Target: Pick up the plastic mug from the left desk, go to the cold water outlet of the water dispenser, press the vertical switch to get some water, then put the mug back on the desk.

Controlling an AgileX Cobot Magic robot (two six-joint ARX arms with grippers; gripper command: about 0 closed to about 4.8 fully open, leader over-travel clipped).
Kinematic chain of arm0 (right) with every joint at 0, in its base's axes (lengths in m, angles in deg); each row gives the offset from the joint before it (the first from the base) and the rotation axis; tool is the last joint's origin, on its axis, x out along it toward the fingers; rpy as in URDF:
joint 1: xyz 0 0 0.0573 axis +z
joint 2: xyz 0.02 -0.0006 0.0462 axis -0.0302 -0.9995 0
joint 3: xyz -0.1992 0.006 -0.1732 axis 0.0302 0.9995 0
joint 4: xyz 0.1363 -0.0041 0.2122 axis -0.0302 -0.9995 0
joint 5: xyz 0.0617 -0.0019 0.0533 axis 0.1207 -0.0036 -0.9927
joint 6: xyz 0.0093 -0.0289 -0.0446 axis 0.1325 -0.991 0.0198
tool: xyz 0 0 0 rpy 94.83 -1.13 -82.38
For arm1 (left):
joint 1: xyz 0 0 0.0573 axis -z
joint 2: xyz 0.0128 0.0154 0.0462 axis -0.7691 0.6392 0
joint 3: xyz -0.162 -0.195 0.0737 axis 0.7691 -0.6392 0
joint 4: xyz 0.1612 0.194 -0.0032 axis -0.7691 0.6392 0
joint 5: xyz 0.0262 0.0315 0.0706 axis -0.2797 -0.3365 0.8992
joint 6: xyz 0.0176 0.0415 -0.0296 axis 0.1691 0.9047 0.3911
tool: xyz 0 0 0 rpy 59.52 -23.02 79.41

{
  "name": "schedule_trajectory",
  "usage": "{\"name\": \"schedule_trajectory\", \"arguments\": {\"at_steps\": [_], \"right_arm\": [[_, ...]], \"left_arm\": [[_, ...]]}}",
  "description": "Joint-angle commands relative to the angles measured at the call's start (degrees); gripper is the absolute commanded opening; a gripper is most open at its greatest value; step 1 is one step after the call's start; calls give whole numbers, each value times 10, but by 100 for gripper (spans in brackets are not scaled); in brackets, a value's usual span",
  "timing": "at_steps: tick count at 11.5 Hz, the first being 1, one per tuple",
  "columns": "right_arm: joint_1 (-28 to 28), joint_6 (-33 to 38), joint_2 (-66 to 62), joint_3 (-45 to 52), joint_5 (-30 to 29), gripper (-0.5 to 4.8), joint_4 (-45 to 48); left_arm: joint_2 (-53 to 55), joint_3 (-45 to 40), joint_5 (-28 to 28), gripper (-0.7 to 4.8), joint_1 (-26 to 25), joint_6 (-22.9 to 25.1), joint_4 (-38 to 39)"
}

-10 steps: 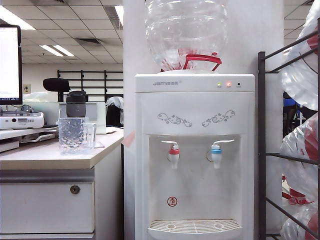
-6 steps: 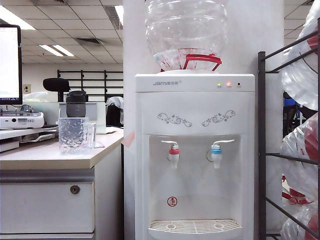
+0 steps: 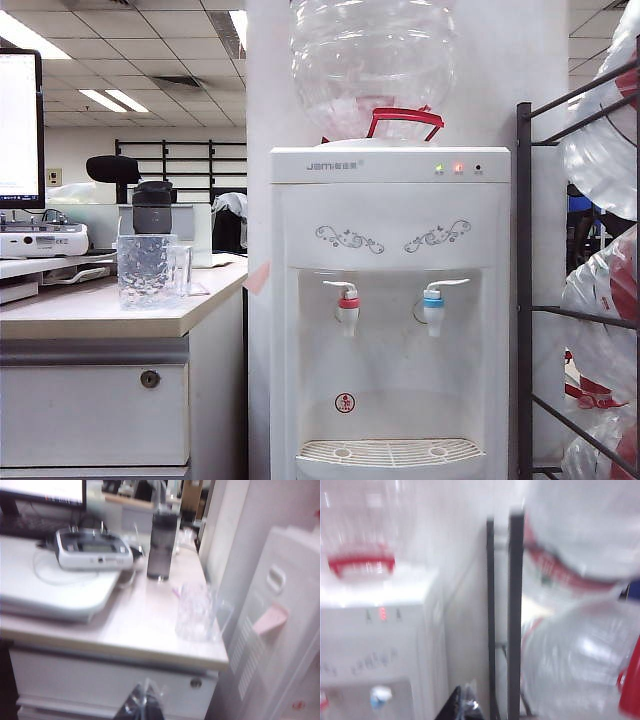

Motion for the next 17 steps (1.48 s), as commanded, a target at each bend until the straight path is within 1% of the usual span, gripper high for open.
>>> {"name": "schedule_trajectory", "arguments": {"at_steps": [1, 2, 3, 4, 5, 6, 8, 9, 10, 11, 12, 13, 14, 15, 16, 17], "right_arm": [[0, 6, -78, -106, 0, -5, -18], [1, 7, -157, -174, -29, -5, -17], [1, 7, -198, -209, -46, -5, -18], [1, 7, -224, -231, -59, -5, -17], [1, 7, -288, -289, -92, -5, -18], [2, 7, -350, -346, -159, -5, -18], [2, 7, -379, -368, -216, -5, -24], [2, 6, -406, -387, -276, -5, -43], [42, -1, -435, -401, -280, -5, -81], [80, -7, -447, -400, -245, -5, -84], [123, -33, -459, -400, -226, -5, -84], [147, -35, -466, -400, -213, -5, -84], [197, -35, -483, -401, -190, -5, -81], [206, -35, -486, -401, -191, -5, -81], [228, -35, -493, -401, -190, -5, -79], [238, -35, -496, -401, -186, -5, -78]], "left_arm": [[95, 70, 3, -6, 0, -19, -62], [193, 95, 1, -6, 1, -28, -133], [251, 108, -6, -5, 7, -42, -172], [282, 115, -9, -6, 12, -50, -191], [388, 139, -9, -6, 50, -60, -260], [511, 171, 11, -5, 113, -60, -331], [570, 190, 42, -5, 137, -59, -355], [631, 216, 49, -6, 151, -60, -370], [712, 257, 49, -5, 160, -60, -391], [760, 279, 49, -5, 160, -62, -407], [797, 298, 55, -5, 160, -62, -412], [814, 307, 56, -5, 160, -62, -413], [863, 333, 53, 1, 160, -75, -426], [879, 338, 53, 28, 160, -93, -441], [915, 342, 53, 176, 160, -131, -494], [932, 343, 53, 240, 160, -143, -521]]}}
